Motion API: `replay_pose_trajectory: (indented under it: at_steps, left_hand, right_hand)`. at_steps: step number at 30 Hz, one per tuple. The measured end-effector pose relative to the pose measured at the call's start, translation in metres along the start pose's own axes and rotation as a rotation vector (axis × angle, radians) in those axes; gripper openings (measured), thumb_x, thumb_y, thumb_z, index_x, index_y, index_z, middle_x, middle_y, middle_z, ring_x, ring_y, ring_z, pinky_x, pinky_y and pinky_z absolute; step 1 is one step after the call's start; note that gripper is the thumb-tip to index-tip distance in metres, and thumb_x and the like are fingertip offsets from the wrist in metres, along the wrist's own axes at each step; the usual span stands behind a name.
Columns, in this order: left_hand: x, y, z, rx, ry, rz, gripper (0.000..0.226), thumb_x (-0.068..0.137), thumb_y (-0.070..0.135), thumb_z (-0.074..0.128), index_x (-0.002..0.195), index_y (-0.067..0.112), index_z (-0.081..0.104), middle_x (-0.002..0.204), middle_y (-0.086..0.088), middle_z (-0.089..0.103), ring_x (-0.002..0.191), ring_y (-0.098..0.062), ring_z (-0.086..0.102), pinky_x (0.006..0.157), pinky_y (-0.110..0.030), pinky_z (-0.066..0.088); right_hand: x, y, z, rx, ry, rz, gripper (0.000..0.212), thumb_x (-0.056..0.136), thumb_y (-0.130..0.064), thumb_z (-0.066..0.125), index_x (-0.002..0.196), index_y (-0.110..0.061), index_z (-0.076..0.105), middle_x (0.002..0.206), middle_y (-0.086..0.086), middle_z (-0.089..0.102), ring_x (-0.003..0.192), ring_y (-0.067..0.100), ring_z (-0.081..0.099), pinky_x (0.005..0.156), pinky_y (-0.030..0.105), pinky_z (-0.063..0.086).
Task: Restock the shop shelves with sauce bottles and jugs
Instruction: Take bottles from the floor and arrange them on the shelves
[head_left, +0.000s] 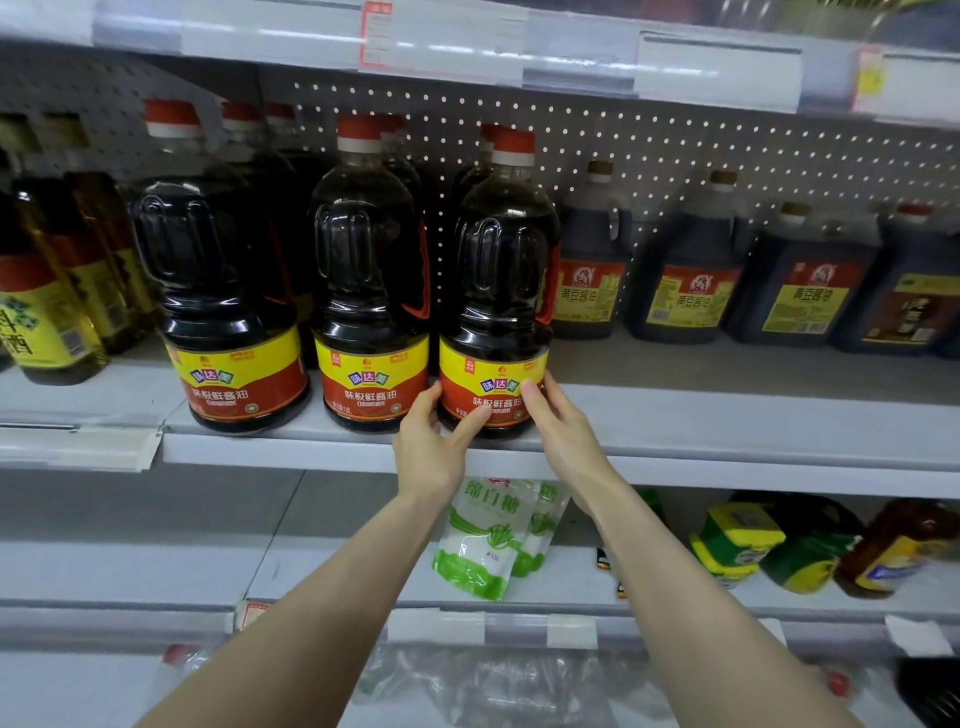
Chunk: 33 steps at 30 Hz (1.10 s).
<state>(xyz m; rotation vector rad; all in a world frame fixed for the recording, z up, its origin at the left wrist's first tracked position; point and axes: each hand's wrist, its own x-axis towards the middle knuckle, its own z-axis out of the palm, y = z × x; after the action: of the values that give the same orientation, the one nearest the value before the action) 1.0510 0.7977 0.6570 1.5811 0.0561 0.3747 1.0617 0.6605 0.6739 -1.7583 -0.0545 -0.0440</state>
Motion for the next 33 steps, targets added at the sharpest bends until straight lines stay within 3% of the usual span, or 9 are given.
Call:
replay_pose_trajectory:
  at_steps: [4, 8, 14, 18, 26, 33]
  left_hand:
    - [0.0010, -0.0004, -0.0008, -0.003, 0.000, -0.011, 0.058, 0.081, 0.018, 0.074, 0.133, 0.008, 0.049, 0.116, 0.004, 0.058, 0.110, -0.010, 0.056, 0.096, -0.025, 0.046]
    - [0.0015, -0.0011, -0.0014, -0.021, -0.015, -0.023, 0.058, 0.081, 0.016, 0.074, 0.133, 0.009, 0.048, 0.121, 0.001, 0.059, 0.113, -0.011, 0.056, 0.097, -0.025, 0.046]
    - [0.0006, -0.0004, -0.0016, -0.026, -0.031, -0.024, 0.057, 0.083, 0.016, 0.072, 0.134, 0.009, 0.046, 0.123, 0.002, 0.058, 0.114, -0.009, 0.054, 0.095, -0.021, 0.044]
    - [0.0016, -0.0015, -0.0024, -0.013, -0.044, -0.032, 0.057, 0.084, 0.017, 0.071, 0.134, 0.010, 0.045, 0.129, -0.002, 0.057, 0.117, -0.012, 0.054, 0.098, -0.025, 0.044]
    - [0.0025, -0.0013, -0.0044, 0.004, -0.072, -0.048, 0.057, 0.085, 0.018, 0.070, 0.135, 0.010, 0.043, 0.132, -0.004, 0.056, 0.120, -0.013, 0.053, 0.103, -0.031, 0.044]
    - [0.0025, 0.0010, -0.0053, 0.022, -0.094, -0.070, 0.057, 0.086, 0.019, 0.069, 0.136, 0.011, 0.041, 0.133, -0.003, 0.055, 0.120, -0.013, 0.053, 0.104, -0.035, 0.044]
  right_hand:
    - [-0.0033, -0.0026, 0.0023, 0.062, 0.028, 0.010, 0.054, 0.098, -0.040, 0.047, 0.148, -0.022, 0.032, 0.127, -0.012, 0.048, 0.110, 0.001, 0.046, 0.090, 0.018, 0.036]
    - [-0.0033, -0.0020, 0.0023, 0.048, 0.022, -0.001, 0.046, 0.099, -0.039, 0.046, 0.143, -0.026, 0.040, 0.111, -0.021, 0.052, 0.095, -0.011, 0.049, 0.076, 0.009, 0.039]
    - [-0.0038, -0.0024, 0.0021, 0.050, 0.045, -0.006, 0.046, 0.098, -0.037, 0.048, 0.141, -0.023, 0.043, 0.102, -0.026, 0.052, 0.091, -0.014, 0.049, 0.072, 0.006, 0.041]
    - [-0.0044, -0.0019, 0.0034, 0.049, 0.068, -0.010, 0.047, 0.098, -0.038, 0.049, 0.141, -0.021, 0.044, 0.118, -0.013, 0.055, 0.093, -0.010, 0.051, 0.073, 0.007, 0.042]
    - [-0.0063, -0.0018, 0.0055, 0.052, 0.098, -0.012, 0.048, 0.097, -0.039, 0.050, 0.140, -0.019, 0.046, 0.113, -0.014, 0.054, 0.092, -0.009, 0.051, 0.072, 0.009, 0.042]
    - [-0.0073, -0.0017, 0.0088, 0.070, 0.120, -0.019, 0.048, 0.096, -0.039, 0.052, 0.140, -0.019, 0.048, 0.114, -0.013, 0.056, 0.100, -0.001, 0.053, 0.086, 0.016, 0.041]
